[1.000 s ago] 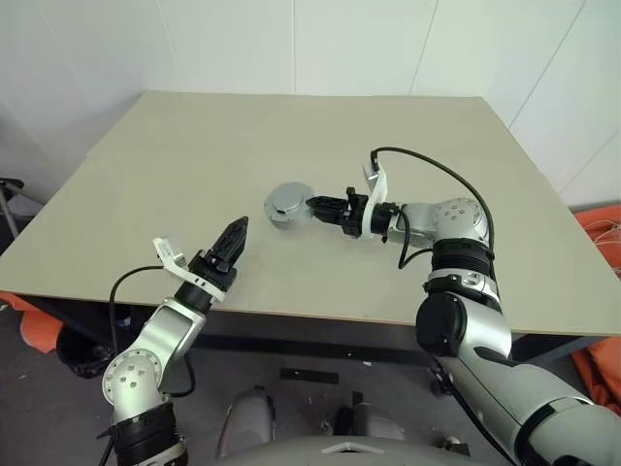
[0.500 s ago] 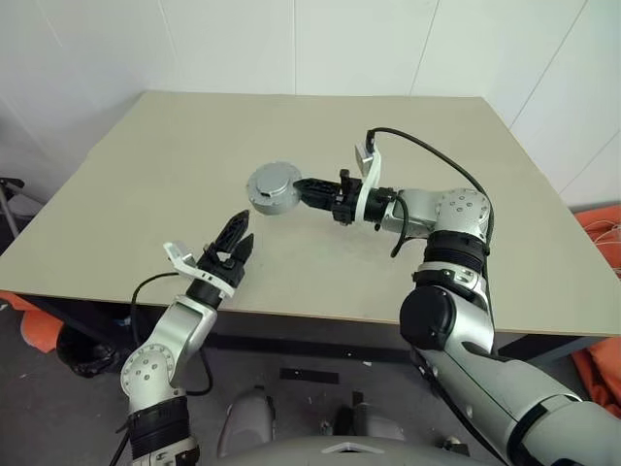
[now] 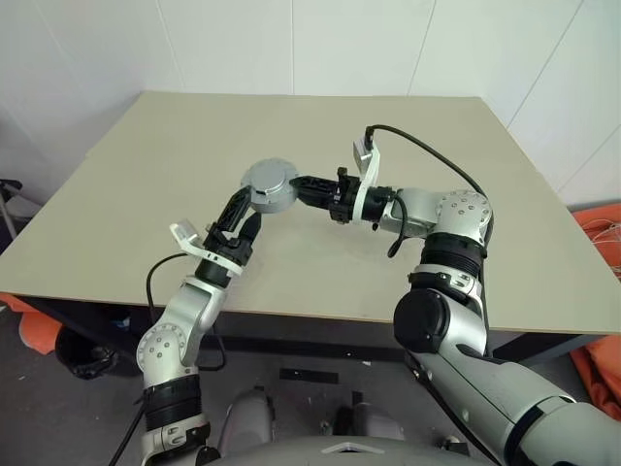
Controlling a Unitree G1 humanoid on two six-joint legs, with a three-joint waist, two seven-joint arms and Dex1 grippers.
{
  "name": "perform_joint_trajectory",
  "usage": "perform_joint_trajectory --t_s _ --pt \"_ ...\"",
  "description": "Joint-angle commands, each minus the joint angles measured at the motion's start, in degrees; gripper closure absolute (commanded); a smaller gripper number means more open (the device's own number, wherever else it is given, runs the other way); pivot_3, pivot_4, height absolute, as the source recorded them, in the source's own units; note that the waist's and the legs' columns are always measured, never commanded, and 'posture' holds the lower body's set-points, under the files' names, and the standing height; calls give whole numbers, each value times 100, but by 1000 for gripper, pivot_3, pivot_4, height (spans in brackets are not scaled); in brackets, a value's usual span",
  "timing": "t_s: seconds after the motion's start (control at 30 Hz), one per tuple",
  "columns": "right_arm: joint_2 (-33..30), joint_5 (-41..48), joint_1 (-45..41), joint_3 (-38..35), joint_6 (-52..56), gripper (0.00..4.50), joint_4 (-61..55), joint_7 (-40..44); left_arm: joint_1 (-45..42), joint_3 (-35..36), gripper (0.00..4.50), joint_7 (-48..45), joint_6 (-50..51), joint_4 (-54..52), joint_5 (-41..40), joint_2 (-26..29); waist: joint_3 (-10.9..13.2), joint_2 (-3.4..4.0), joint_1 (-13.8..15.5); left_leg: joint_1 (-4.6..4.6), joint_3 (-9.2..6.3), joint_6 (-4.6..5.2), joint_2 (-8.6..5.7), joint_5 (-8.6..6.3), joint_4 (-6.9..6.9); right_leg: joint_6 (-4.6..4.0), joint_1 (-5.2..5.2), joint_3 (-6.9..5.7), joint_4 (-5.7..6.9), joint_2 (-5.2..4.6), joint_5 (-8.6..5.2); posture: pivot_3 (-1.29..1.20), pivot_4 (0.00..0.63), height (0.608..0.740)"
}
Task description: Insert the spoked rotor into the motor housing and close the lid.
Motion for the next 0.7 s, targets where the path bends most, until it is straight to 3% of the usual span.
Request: perform_joint_trajectory --t_s 0.03,0.33,0.47,0.6,0.7 --pt "103 653 25 125 27 3284 -365 -64 -184 -66 32 -124 -104 50 -29 -49 0 0 0 0 0 0 0 0 0 0 0 0 0 0 0 0 0 740" --pt "155 1292 297 309 27 3284 -498 -540 -350 -119 32 -208 -127 269 22 -25 0 0 -3 -1 -2 0 -1 0 4 5 1 1 0 0 3 0 0 740" --pt "131 1395 337 303 27 3284 -474 -698 -342 -118 883 -205 -94 266 13 -6 0 0 -4 -1 -2 -1 -1 0 9 8 3 1 1 0 4 0 0 740" --pt "113 1469 336 305 27 3284 -439 -785 -302 -124 2182 -178 -75 207 -3 -1 0 0 -3 -2 -4 -1 -1 0 13 10 4 1 2 0 6 0 0 740" --pt "110 1474 333 295 27 3284 -422 -817 -270 -129 2349 -156 -85 170 -10 -4 0 0 -5 -3 -5 -1 -1 0 16 12 5 1 3 -1 7 0 0 740"
